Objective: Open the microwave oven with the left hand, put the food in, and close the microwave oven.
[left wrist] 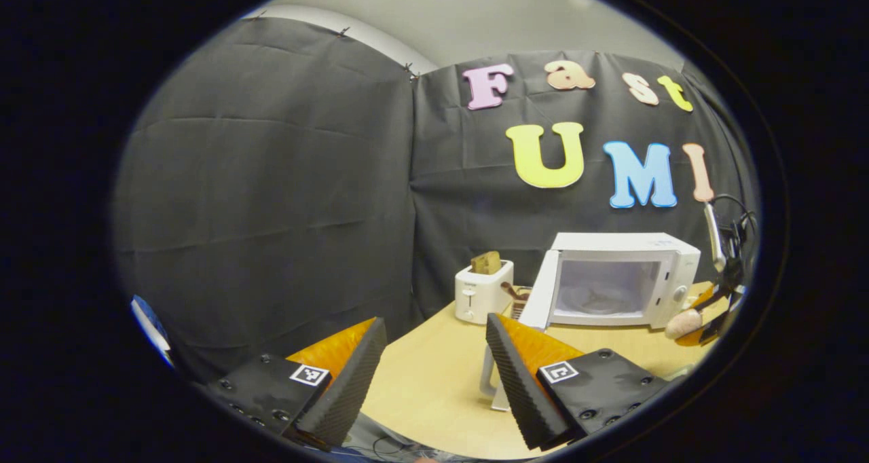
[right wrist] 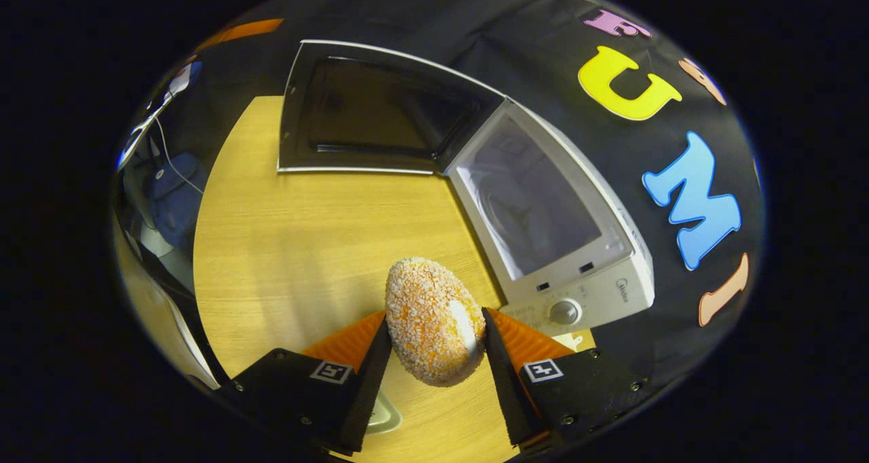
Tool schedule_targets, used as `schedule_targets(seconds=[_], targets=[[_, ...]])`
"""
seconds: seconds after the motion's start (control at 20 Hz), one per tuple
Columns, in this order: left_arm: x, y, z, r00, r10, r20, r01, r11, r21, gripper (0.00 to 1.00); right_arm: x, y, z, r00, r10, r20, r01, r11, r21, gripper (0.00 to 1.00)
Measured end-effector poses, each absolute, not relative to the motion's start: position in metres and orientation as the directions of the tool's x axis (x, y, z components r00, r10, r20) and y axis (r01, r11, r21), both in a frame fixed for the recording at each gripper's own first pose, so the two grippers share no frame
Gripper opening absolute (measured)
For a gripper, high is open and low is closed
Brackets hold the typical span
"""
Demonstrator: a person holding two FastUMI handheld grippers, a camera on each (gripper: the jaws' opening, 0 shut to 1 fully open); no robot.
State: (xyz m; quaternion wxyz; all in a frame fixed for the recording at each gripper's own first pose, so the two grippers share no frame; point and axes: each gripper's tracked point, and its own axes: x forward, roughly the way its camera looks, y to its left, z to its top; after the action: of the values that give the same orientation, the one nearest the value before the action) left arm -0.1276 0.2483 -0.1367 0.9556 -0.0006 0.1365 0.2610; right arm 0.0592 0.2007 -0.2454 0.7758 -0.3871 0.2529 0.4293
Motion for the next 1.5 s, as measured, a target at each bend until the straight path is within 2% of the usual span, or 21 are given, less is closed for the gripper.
schedule_targets(seconds=[0.5,0.8,1.25,1.5], targets=[[-0.174,0.289,-0.13,0.733,0.631,-0.254,-0.625,0.772,0.114,0.97,0.15,0.268,-0.211,0.658,0.502,-0.562,-0.751,0.385,-0.536,0.76],[-0.211,0.301,-0.134,0.654,0.699,-0.29,-0.689,0.708,0.152,0.96,0.201,0.295,-0.239,0.705,0.484,-0.519,-0.707,0.415,-0.573,0.76],[-0.244,0.305,-0.131,0.559,0.769,-0.311,-0.753,0.627,0.197,0.97,0.26,0.324,-0.282,0.762,0.442,-0.473,-0.637,0.379,-0.671,0.76],[-0.276,0.303,-0.134,0.502,0.804,-0.318,-0.782,0.579,0.23,0.97,0.28,0.328,-0.316,0.766,0.409,-0.497,-0.636,0.364,-0.681,0.76]])
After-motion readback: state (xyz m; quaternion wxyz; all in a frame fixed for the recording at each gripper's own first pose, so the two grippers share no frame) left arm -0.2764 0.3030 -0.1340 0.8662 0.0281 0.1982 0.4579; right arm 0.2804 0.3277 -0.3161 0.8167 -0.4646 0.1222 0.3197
